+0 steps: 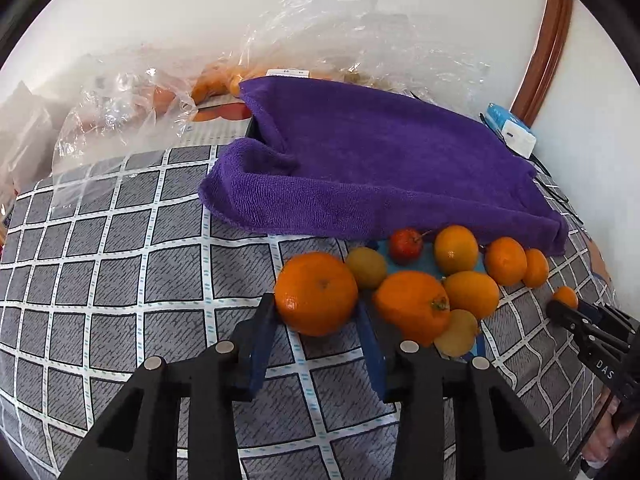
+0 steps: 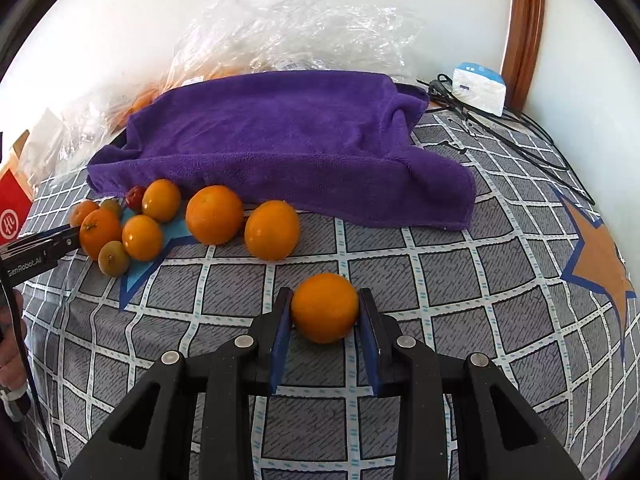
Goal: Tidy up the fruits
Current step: 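Grasp the large orange with the left tool, then carry the held oranges with both tools up over the purple towel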
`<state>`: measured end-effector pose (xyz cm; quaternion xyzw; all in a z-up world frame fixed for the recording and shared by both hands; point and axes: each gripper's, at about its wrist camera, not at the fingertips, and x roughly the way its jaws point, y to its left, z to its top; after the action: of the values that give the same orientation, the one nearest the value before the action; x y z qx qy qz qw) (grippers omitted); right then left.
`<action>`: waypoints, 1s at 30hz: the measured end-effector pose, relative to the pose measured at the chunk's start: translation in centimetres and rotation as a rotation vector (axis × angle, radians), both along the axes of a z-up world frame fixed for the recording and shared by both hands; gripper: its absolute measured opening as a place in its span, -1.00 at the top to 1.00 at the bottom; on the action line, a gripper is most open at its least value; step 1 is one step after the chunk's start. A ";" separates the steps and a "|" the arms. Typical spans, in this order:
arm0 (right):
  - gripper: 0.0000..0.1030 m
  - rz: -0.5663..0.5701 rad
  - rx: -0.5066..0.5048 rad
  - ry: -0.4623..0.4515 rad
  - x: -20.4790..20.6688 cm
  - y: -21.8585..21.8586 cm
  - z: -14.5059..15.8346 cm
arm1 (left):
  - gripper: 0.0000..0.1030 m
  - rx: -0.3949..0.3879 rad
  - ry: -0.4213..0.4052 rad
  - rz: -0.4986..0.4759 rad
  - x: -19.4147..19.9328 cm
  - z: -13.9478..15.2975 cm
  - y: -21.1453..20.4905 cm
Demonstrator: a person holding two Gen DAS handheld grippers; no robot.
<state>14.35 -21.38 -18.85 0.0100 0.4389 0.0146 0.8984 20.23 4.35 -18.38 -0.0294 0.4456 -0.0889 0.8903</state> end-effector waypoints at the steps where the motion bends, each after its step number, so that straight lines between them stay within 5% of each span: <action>1: 0.38 -0.003 0.000 0.000 0.0 0.0 0.0 | 0.27 -0.009 0.004 -0.001 0.0 0.0 0.2; 12: 0.38 -0.014 -0.004 -0.013 -0.3 0.1 0.3 | 0.27 -0.058 0.045 0.060 -2.3 0.5 3.1; 20: 0.38 -0.012 -0.006 0.003 -0.9 0.3 0.0 | 0.12 -0.001 0.008 0.079 -2.7 0.2 2.1; 24: 0.38 -0.006 -0.038 -0.010 -1.5 0.4 0.3 | 0.26 0.033 -0.004 0.081 -2.8 0.2 1.7; 30: 0.38 -0.021 -0.026 -0.039 -1.9 0.0 1.5 | 0.26 -0.123 0.006 0.084 -3.9 0.9 4.0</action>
<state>12.40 -21.41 -17.32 0.0028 0.4214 -0.0003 0.9069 16.33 8.31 -17.45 -0.1031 0.4402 -0.0786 0.8885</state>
